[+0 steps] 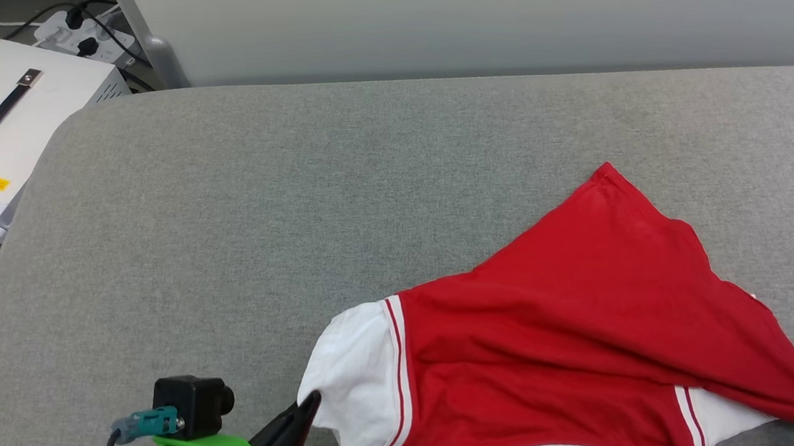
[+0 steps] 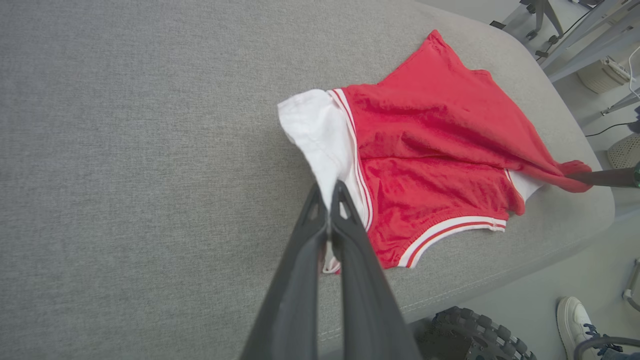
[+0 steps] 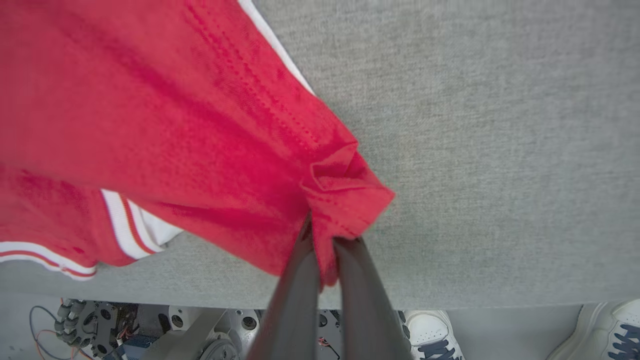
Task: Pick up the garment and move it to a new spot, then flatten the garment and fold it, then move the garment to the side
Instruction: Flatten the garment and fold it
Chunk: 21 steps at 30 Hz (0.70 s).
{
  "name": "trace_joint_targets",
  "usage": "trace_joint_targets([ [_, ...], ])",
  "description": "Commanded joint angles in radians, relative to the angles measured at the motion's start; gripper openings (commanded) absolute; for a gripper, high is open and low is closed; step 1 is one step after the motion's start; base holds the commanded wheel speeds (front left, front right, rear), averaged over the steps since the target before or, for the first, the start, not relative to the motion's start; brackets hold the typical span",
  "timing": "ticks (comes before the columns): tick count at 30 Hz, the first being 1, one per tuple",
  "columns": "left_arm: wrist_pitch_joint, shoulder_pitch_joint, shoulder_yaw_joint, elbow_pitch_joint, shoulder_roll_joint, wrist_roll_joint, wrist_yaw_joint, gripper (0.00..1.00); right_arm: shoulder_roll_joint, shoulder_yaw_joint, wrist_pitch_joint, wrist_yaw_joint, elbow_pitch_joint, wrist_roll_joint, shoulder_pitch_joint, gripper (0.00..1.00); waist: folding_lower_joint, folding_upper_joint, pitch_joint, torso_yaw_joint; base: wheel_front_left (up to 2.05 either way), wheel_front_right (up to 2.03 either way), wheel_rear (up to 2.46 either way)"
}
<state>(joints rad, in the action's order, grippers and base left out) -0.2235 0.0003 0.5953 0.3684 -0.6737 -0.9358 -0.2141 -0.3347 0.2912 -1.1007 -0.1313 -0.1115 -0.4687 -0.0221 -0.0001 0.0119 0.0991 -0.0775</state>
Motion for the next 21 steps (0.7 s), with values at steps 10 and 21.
trace_joint_targets([
  [10, 0.016, -0.016, -0.013, 0.003, -0.006, -0.008, 0.020, 0.00, -0.027, -0.055, 0.010, 0.001, 0.092, -0.036, -0.095, 1.00, 0.0001, -0.0119, 0.034, -0.017, 0.00, 0.00, 0.00],
  [21, 0.013, -0.050, -0.002, 0.046, -0.013, 0.023, 0.033, 0.00, -0.050, -0.181, -0.056, 0.001, 0.203, -0.037, -0.339, 1.00, 0.0001, -0.0119, 0.146, -0.097, 0.00, 0.00, 0.00],
])
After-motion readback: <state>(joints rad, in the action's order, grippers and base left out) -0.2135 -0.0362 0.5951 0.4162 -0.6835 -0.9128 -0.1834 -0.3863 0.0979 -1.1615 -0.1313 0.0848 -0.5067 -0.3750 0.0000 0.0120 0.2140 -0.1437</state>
